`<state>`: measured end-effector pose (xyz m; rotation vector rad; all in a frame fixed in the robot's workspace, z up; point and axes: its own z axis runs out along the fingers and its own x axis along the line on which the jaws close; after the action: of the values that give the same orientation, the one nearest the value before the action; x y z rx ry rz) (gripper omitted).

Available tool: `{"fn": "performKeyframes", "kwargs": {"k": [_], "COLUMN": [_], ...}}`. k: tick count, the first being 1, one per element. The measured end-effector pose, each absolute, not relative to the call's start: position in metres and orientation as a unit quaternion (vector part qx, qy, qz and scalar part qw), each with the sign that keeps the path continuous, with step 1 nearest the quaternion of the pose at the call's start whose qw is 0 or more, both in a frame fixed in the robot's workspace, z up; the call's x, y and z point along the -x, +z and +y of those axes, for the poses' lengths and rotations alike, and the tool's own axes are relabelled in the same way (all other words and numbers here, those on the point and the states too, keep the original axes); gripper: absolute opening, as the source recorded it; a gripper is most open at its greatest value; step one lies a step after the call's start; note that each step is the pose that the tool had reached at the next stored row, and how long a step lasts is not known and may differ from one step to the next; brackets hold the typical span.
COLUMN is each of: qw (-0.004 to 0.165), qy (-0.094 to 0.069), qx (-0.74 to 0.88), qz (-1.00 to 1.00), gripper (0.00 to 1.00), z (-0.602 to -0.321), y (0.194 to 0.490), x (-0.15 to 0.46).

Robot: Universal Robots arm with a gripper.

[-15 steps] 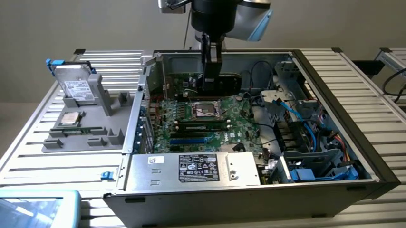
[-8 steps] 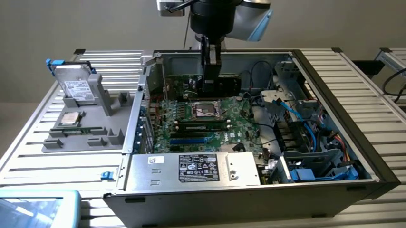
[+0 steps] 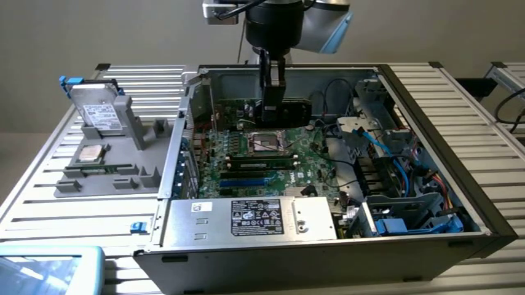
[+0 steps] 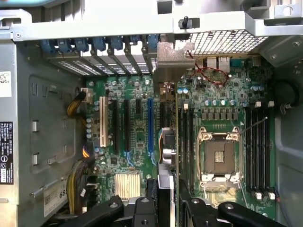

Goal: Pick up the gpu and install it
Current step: 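Insert the gpu into the slot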

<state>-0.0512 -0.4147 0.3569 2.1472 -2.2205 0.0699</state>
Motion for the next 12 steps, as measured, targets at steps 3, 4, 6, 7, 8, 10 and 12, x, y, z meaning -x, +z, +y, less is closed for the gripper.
{"fn": "performKeyframes", "kwargs": {"k": [3,4,6,7,8,10,12], "qw": [0.026,0.026,0.028,0.028,0.028,0.029,0.029], "qy": [0.023,0.023,0.024,0.025,0.025,0.026,0.026], "qx": [-0.695,-0.695,-0.695,-0.695,-0.695,-0.695,-0.696], "qz": [-0.718,-0.718,-0.718,-0.718,-0.718,-0.717,-0.717], "gripper": [0.28,0.28,0.28,0.28,0.28,0.28,0.28], "z": [-0.4150,-0.4150,-0.4151,-0.4154,-0.4161,-0.4172,-0.4178], "y": [0.3558,0.3554,0.3546,0.3540,0.3538,0.3528,0.3508], "x": [0.0514,0.0520,0.0530,0.0539,0.0543,0.0557,0.0586]}}
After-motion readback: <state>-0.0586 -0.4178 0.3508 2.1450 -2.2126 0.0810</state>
